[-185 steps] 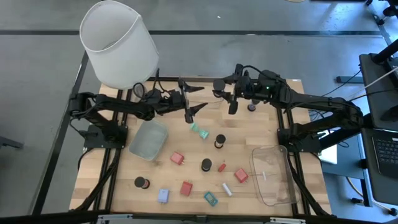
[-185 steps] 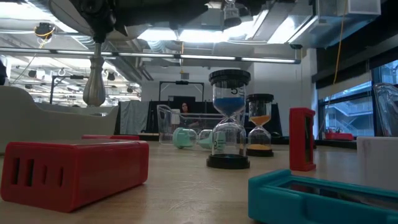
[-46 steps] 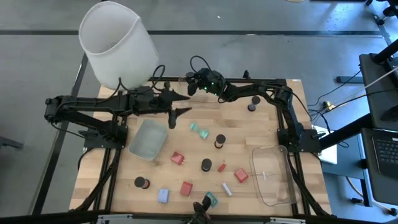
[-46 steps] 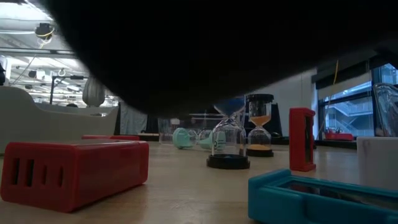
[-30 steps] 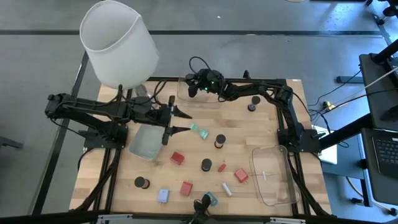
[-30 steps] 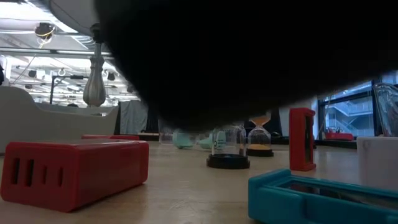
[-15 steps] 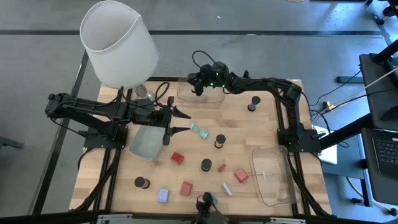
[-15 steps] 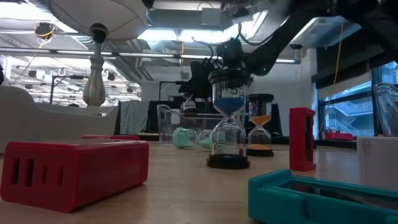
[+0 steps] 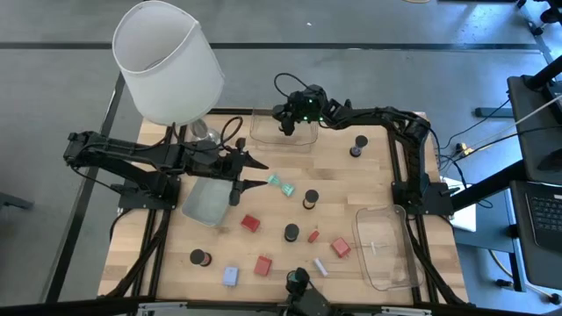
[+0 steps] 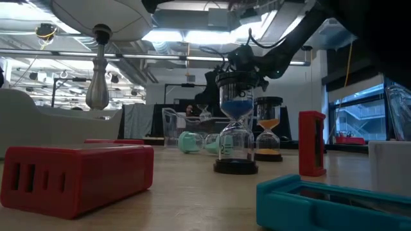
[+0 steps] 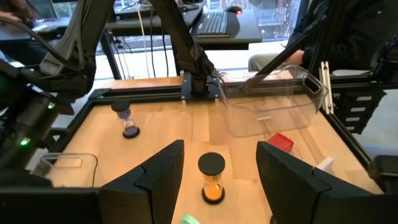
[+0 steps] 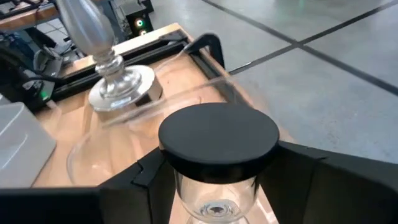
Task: Pick & Place Office items
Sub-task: Put the white hourglass into the top transparent bin
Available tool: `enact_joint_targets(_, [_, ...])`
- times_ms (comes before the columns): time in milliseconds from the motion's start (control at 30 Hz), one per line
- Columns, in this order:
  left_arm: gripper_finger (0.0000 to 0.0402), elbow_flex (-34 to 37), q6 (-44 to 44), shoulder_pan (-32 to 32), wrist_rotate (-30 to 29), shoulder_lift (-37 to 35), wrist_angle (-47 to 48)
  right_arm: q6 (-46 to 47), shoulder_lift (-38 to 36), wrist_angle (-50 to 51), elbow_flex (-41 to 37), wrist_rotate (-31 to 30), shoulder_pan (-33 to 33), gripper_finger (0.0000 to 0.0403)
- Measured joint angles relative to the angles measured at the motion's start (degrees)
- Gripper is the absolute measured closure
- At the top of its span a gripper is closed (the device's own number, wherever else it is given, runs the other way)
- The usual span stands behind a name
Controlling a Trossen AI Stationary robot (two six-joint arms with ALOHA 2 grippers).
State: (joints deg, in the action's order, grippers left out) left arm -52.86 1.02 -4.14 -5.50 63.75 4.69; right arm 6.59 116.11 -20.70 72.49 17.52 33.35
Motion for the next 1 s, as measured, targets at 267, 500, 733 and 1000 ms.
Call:
enact_joint_targets(267, [0.0204, 2.9, 0.7, 0.0, -1.4, 0.0, -2.8, -0.6, 0.0, -12.6, -8.2, 1.4, 1.3, 0.022])
enact_joint_targets(500, [0.0204, 5.7, 1.1, 0.0, -4.0, 0.0, -6.8, 0.2, 0.0, -20.3, -11.4, 4.6, 2.7, 0.0214])
enact_joint_targets(733, [0.0204, 5.8, 1.3, 0.0, -4.0, 0.0, -7.4, -9.0, 0.0, -20.5, -11.7, 4.5, 1.9, 0.0226])
enact_joint_targets(1000, [0.0204, 5.8, 1.8, 0.0, -3.9, 0.0, -7.5, -10.3, 0.0, -19.9, -11.7, 4.5, 1.0, 0.0212])
